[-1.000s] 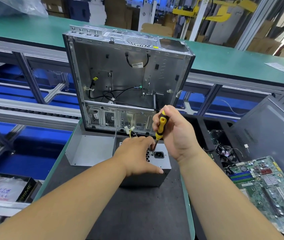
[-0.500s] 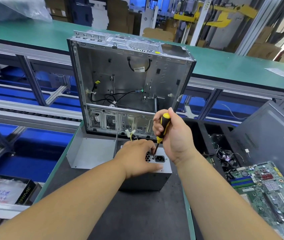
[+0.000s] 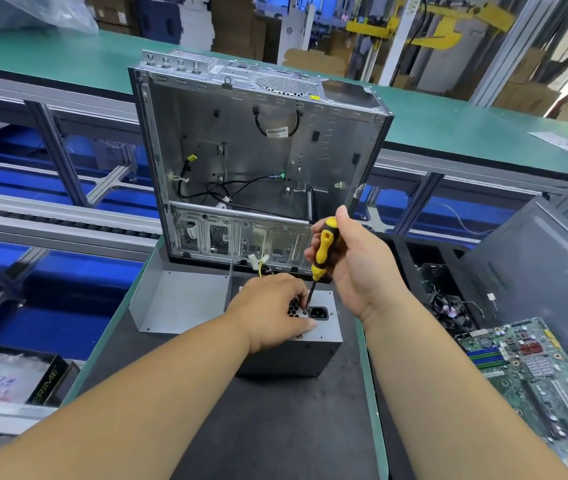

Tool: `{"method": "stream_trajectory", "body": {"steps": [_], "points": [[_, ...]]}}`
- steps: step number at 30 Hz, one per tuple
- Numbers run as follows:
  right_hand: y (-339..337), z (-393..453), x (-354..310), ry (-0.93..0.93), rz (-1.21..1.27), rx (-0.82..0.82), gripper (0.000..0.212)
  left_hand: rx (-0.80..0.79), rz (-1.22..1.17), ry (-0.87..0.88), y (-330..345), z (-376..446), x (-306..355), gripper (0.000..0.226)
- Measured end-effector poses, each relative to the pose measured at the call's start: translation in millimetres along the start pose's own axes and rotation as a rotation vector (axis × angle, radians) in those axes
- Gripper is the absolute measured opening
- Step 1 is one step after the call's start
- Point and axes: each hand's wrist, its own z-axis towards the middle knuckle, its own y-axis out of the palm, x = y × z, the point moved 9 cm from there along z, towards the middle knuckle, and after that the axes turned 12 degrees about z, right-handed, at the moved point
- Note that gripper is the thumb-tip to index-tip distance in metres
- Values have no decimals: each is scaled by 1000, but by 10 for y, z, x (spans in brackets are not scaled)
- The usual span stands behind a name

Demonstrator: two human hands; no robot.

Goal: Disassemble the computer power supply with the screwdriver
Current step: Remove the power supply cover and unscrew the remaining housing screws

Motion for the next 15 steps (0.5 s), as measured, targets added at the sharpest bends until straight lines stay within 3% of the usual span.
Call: {"method": "stream_trajectory", "body": {"steps": [9, 15], "points": [[172, -13, 90, -55, 123, -149, 72, 16, 7, 0, -20, -9, 9, 27], [144, -65, 49, -89, 75, -207, 27, 19, 9, 2, -5, 6, -7, 27]]}}
